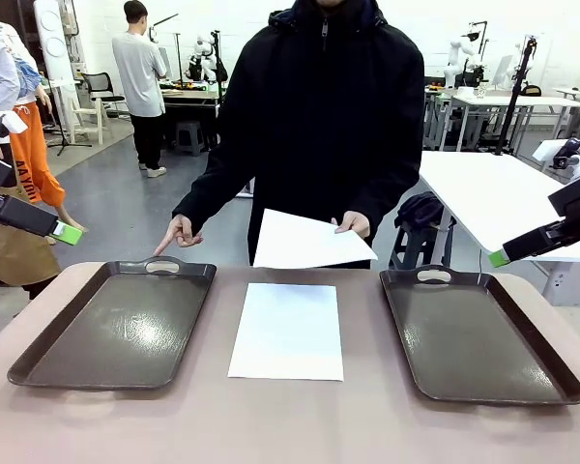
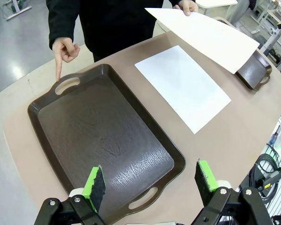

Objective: Sort the A4 documents.
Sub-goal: Receive the A4 Paper.

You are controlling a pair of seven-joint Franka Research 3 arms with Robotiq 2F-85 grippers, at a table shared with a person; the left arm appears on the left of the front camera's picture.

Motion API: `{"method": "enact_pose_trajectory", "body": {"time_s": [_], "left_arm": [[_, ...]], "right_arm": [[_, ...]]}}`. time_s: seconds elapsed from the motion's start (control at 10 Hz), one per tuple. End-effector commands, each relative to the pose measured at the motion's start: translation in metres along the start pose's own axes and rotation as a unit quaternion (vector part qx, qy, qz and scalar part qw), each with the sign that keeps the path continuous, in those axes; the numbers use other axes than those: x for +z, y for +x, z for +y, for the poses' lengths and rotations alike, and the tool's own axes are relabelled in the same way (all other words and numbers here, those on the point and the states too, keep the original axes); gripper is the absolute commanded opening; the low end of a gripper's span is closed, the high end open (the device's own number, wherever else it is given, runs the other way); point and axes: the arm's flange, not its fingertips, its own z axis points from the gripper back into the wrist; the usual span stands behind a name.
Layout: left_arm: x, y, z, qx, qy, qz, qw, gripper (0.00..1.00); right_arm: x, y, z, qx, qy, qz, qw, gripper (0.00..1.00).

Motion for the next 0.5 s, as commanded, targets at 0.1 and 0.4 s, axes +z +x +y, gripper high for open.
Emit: {"method": "enact_pose_trajectory", "body": {"time_s": [0.1,0.4], "left_arm": [[0.0,0.0,0.0,0.0,-0.004,-0.002,1.0,1.0],[-0.016,0.008,0.001,-0.007,-0.013,0.011,1.0,1.0]], "right_arm": [[-0.001,0.0,0.0,-0.001,0.004,0.0,1.0,1.0],[-0.001,0.0,0.0,-0.001,0.004,0.0,1.0,1.0]]}}
